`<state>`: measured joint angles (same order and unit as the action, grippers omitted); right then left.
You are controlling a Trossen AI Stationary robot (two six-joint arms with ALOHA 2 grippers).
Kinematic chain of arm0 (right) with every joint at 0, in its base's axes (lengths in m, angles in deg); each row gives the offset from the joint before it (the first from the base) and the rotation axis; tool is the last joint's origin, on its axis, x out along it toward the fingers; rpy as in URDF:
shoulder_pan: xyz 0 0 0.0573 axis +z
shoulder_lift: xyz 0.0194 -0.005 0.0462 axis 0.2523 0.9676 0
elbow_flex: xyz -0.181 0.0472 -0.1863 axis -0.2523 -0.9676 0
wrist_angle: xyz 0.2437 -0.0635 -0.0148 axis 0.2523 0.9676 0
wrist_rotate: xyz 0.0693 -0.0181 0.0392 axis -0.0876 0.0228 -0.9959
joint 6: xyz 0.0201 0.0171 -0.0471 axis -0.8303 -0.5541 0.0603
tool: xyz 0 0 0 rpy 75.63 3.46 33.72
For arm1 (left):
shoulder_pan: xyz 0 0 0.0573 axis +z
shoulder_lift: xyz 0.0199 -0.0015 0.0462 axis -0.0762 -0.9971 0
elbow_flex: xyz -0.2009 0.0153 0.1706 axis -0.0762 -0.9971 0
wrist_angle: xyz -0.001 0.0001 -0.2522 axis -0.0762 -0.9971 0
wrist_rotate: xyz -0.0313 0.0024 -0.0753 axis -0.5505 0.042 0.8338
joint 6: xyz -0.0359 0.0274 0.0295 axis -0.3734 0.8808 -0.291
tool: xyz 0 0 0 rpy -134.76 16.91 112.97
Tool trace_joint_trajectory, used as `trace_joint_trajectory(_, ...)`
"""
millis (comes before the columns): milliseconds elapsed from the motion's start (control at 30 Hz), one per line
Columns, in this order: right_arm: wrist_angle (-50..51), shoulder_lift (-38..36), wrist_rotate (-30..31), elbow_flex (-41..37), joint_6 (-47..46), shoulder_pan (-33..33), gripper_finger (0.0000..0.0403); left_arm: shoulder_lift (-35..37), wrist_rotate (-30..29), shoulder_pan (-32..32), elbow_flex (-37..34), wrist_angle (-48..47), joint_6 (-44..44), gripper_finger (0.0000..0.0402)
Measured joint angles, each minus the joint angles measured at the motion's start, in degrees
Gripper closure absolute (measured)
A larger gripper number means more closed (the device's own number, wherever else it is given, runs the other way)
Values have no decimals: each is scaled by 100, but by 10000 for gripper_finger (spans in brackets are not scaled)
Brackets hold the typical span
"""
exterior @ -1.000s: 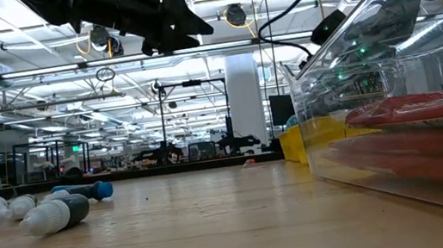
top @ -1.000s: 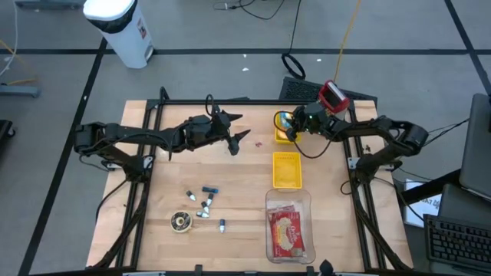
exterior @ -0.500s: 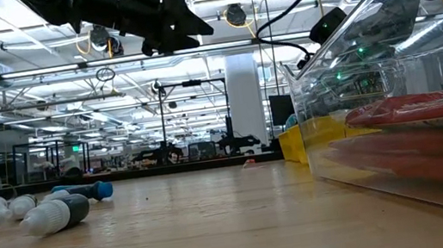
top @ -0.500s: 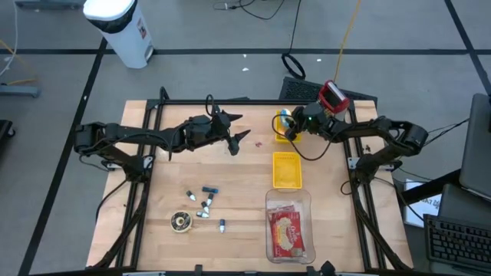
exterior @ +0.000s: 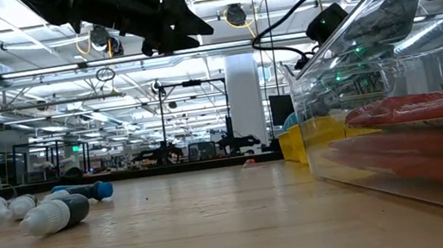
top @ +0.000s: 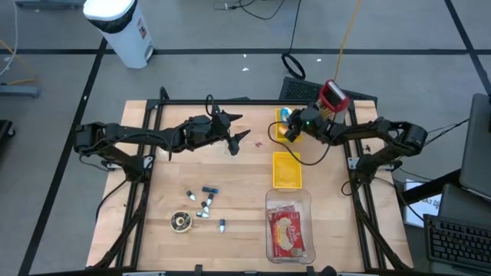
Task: Pick & Place Food Item
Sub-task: Put the blue donut into the top yellow bin, then put the black donut into the top yellow bin
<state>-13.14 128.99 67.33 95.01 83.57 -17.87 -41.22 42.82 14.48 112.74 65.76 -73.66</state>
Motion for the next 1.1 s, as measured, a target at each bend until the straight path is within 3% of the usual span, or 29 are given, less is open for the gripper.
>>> trace_joint_trajectory(667, -39, 0, 232, 0, 930, 116, 229, 0, 9, 0, -2, -114, -90, 94)
trace_joint_trajectory(833, -34, 0, 820, -2, 1238, 179, 232, 0, 9, 0, -2, -118, -90, 94)
trace_joint_trajectory(1100, -41, 0, 1112, -2, 1223, 186, 225, 1, 9, 0, -2, -120, -87, 94)
